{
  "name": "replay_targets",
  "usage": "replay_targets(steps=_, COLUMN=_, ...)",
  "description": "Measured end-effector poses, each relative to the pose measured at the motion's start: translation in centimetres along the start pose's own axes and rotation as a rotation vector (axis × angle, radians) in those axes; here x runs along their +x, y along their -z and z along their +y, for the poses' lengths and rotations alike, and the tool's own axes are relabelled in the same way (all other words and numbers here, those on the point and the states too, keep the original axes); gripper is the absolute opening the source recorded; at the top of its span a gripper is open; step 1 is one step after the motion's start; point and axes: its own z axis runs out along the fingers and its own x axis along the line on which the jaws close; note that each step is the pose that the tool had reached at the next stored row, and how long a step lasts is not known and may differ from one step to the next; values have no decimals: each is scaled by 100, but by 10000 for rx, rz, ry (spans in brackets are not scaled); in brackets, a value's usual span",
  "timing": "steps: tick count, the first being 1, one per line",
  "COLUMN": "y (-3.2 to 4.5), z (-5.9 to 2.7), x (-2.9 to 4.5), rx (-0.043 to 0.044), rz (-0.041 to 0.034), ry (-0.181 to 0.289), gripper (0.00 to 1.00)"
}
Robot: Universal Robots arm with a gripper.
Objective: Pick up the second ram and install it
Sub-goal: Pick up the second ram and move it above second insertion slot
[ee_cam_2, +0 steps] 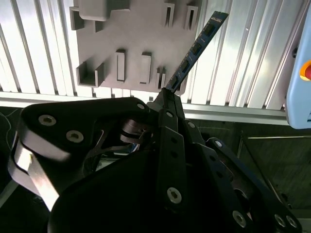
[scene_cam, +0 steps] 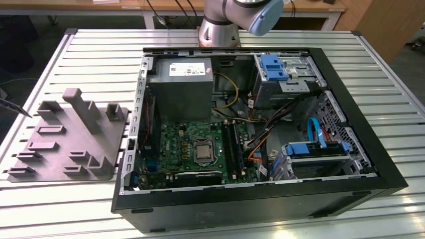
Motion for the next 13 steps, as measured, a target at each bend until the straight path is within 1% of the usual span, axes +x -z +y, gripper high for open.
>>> replay_targets(steps=6, y=0, z=-44, x=-23, rx=-2, rz=1, ry=42, gripper=11)
replay_targets(steps=7, y=0, z=-90, x=-47, rx=-3, rz=2, ry=79, gripper=11)
replay_targets(steps=13, y=0, z=-148, x=-76, rx=-5, rz=2, ry=117, gripper=11)
